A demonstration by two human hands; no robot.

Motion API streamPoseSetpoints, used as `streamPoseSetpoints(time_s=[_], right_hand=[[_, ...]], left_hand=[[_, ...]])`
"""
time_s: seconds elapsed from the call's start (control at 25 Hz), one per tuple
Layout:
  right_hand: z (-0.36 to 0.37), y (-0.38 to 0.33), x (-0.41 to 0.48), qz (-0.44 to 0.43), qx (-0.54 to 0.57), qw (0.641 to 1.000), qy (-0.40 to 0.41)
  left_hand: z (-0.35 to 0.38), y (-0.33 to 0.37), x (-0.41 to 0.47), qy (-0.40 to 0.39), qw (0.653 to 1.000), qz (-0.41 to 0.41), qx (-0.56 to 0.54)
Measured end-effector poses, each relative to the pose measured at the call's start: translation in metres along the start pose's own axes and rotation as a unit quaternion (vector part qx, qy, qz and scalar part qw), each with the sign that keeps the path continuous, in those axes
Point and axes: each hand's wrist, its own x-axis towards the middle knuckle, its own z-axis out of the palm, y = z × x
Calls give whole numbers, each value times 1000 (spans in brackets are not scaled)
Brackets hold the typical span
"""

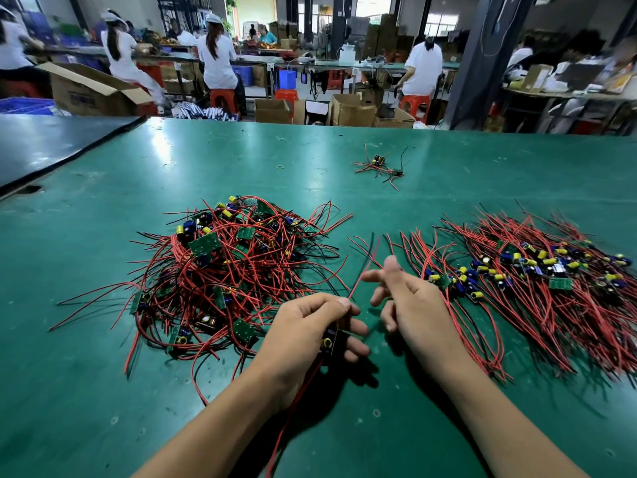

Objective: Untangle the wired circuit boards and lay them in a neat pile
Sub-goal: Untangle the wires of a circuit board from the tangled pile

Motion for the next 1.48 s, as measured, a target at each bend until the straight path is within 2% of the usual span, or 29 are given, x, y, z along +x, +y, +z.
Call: streamPoseSetpoints(time_s=[0.08,0.16,0.28,0.44,0.64,0.72,0.8,0.88,1.0,1.12,1.24,1.28,1.4,1.48], right_hand=[[5,1,-7,-99,-144,984,-23],[9,-1,-14,-163,-225,958,-66],[11,-8,-18,-160,-225,954,-114],[13,-11,-24,-146,-204,958,-141],[11,-17,-24,-151,-123,977,-87],[12,-20,-21,-110,-51,989,-87],[13,-22,-19,-39,70,993,-85],[12,-25,-15,32,186,979,-81],[3,-27,-11,113,285,947,-101],[-2,-26,-14,154,306,921,-185],[0,-23,-16,159,251,921,-253],[0,-22,-15,161,241,924,-248],[2,-20,-11,152,242,936,-207],[3,-19,-11,130,239,942,-196]], left_hand=[[1,4,0,23,999,15,-42],[-1,8,1,47,995,49,-78],[-5,13,2,79,989,100,-81],[-7,14,3,103,986,109,-67],[-10,17,3,118,980,82,-138],[-12,16,2,118,980,70,-147],[-12,17,2,100,980,65,-156],[-14,16,3,69,981,55,-171],[-16,14,2,-2,983,5,-185],[-14,15,2,-55,980,-76,-174],[-12,16,7,-59,986,-141,-69],[-11,15,8,-55,988,-136,-45],[-15,8,4,-78,987,-81,-111],[-17,3,1,-78,988,-68,-113]])
